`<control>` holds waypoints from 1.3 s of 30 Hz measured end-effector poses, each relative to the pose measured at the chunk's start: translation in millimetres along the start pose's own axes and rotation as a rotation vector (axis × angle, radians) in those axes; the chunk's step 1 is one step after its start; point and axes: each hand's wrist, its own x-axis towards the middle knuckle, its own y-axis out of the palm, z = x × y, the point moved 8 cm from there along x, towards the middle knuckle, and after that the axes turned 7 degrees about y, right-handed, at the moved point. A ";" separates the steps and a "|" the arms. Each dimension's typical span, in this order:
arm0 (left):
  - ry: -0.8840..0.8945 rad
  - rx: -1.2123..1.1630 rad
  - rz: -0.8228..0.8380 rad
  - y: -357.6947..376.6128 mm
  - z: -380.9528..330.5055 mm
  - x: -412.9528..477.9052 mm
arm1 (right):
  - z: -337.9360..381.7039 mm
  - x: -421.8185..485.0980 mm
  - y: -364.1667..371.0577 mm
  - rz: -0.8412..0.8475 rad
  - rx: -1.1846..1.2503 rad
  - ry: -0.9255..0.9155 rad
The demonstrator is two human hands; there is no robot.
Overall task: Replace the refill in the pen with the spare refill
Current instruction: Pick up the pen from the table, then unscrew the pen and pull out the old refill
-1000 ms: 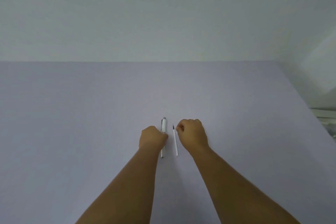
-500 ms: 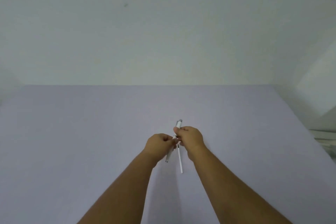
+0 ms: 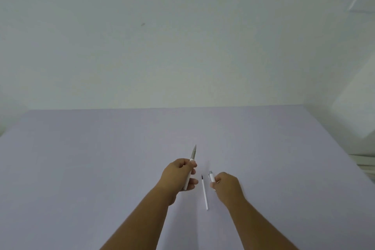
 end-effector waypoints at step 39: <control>0.221 0.390 -0.011 17.7 -25.5 1.4 | 73.9 -24.4 -47.3 0.191 0.831 -0.131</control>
